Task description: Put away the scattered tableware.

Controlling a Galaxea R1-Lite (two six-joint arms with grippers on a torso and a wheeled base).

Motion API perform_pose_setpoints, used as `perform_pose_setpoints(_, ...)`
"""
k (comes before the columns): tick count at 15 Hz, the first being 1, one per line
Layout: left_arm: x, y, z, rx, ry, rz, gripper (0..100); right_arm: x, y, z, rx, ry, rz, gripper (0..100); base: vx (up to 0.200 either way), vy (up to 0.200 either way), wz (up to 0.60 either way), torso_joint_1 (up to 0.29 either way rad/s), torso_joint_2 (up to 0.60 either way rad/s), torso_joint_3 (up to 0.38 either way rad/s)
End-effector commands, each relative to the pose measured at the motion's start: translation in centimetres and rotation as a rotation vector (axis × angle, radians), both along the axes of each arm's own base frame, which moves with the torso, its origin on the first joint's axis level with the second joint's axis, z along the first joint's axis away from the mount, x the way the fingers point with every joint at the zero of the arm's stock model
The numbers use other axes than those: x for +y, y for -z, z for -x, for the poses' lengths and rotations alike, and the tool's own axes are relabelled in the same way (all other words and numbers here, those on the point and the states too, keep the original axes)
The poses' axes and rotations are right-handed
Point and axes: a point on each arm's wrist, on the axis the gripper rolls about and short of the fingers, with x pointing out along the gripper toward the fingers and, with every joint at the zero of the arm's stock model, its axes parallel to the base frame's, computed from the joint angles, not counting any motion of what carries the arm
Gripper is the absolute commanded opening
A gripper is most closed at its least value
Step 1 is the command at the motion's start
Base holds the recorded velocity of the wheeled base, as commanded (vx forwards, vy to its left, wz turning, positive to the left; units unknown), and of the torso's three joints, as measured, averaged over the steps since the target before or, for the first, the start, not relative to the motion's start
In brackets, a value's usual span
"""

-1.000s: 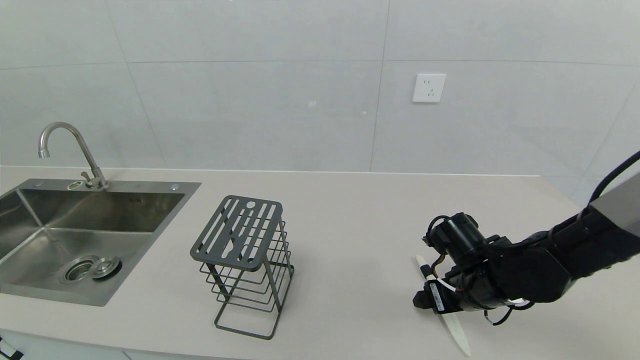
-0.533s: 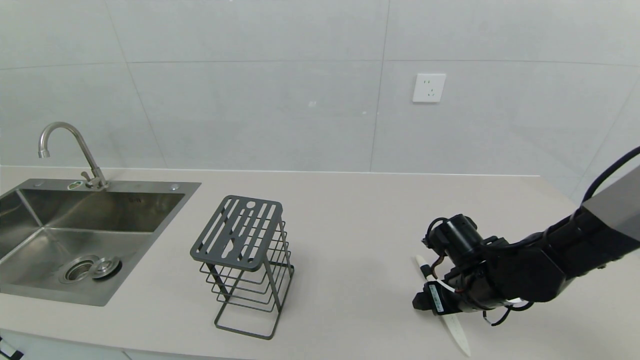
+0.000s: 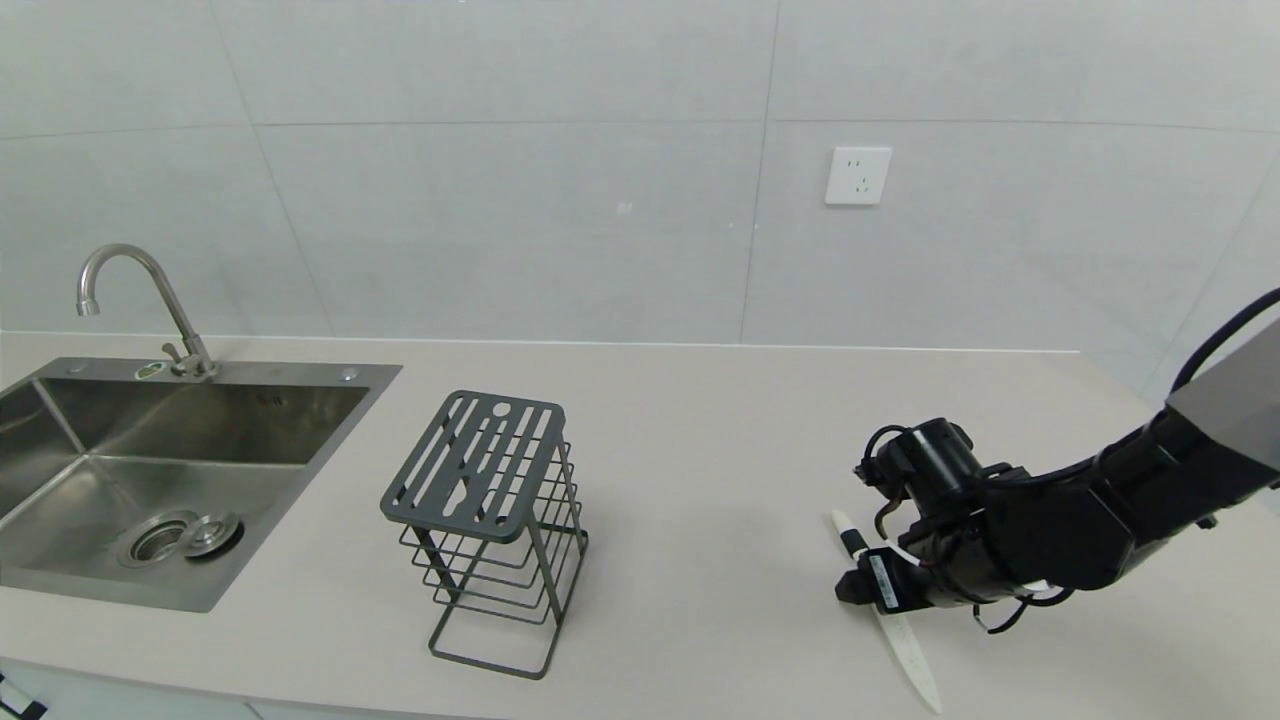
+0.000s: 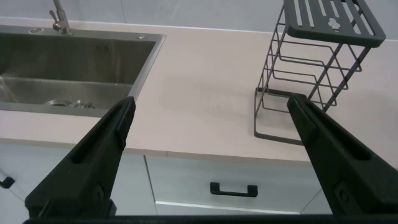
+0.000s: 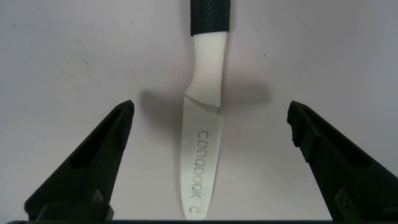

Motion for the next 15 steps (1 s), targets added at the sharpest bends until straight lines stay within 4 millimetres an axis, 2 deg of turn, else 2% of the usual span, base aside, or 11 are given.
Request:
perform_pose_setpoints(1, 0.0, 0.0, 0.0, 0.001, 0.000, 0.001, 100, 0.0, 0.3, -0.1, 0.004, -0.010, 0.011, 100, 0.000, 0.000, 0.00, 0.000, 0.00, 0.000)
perform_pose_setpoints(10, 0.0, 0.0, 0.0, 0.001, 0.000, 0.001, 100, 0.3, 1.3, -0.3, 0.007, -0.053, 0.037, 100, 0.000, 0.000, 0.00, 0.000, 0.00, 0.000)
perform_pose_setpoints(11, 0.0, 0.0, 0.0, 0.001, 0.000, 0.001, 100, 0.4, 1.6, -0.3, 0.015, -0.058, 0.041, 0, 0.000, 0.000, 0.00, 0.000, 0.00, 0.000)
perform_pose_setpoints(15, 0.0, 0.0, 0.0, 0.001, 0.000, 0.001, 100, 0.8, 1.9, -0.2, 0.018, -0.062, 0.037, 0, 0.000, 0.000, 0.00, 0.000, 0.00, 0.000)
